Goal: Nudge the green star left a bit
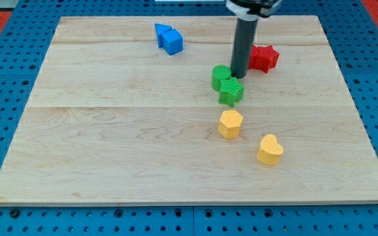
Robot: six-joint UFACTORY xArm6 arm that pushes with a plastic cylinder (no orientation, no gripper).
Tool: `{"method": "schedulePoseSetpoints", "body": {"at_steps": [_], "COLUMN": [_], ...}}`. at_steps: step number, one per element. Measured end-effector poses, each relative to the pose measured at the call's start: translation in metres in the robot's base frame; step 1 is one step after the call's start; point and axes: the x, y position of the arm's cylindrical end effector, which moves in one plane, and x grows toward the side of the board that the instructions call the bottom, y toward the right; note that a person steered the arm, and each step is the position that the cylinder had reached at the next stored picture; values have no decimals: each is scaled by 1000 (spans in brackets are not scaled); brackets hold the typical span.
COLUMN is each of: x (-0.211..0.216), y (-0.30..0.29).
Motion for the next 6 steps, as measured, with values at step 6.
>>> {"method": "schedulePoseSetpoints", "body": {"at_steps": [6], "x": [-7], "y": [21]}}
